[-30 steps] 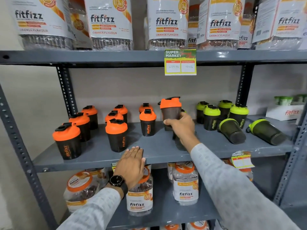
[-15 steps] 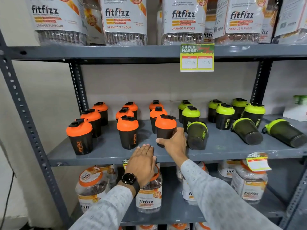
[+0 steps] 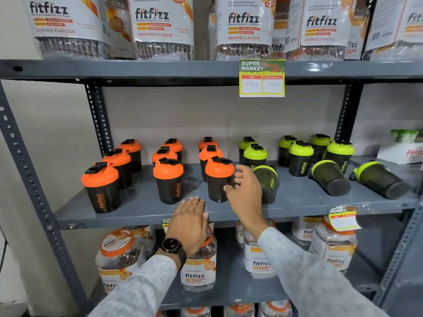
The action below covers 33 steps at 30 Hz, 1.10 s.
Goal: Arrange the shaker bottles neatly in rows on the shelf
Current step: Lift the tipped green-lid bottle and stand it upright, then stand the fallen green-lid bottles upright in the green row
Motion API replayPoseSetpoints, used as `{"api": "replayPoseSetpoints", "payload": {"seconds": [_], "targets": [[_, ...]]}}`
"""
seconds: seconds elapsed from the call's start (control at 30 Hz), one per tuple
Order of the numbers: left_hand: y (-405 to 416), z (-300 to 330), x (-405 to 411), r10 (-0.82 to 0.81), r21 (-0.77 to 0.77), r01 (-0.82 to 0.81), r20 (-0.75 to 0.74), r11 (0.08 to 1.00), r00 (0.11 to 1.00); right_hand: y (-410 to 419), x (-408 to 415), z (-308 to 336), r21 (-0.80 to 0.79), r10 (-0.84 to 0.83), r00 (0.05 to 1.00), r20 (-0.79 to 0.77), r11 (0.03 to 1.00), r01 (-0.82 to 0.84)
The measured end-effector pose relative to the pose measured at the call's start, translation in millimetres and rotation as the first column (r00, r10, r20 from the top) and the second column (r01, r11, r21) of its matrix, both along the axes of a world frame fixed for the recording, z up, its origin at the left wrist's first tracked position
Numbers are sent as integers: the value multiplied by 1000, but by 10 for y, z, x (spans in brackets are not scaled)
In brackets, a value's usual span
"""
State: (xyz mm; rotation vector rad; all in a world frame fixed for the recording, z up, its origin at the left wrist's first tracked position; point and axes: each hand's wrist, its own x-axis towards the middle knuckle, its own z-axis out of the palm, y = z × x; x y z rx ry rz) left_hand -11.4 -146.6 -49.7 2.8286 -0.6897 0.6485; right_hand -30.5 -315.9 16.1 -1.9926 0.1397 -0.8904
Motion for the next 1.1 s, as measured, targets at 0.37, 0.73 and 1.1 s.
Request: {"api": "replayPoseSetpoints", "payload": {"seconds": [0.37,0.73,1.1], "targets": [[-30,17,-16,19,19,-19,-29,1000,999,-994,73,521,-82,-244,877,-415,969,231],[-31,40,-25,28,34,-26,-55,999,998,-1165,229,318,547,218,870,-442,834,69],[-47,35,-18,32,32,-31,-52,999,998,-1095,149,195,265,-52,989,-141,960,89]]}}
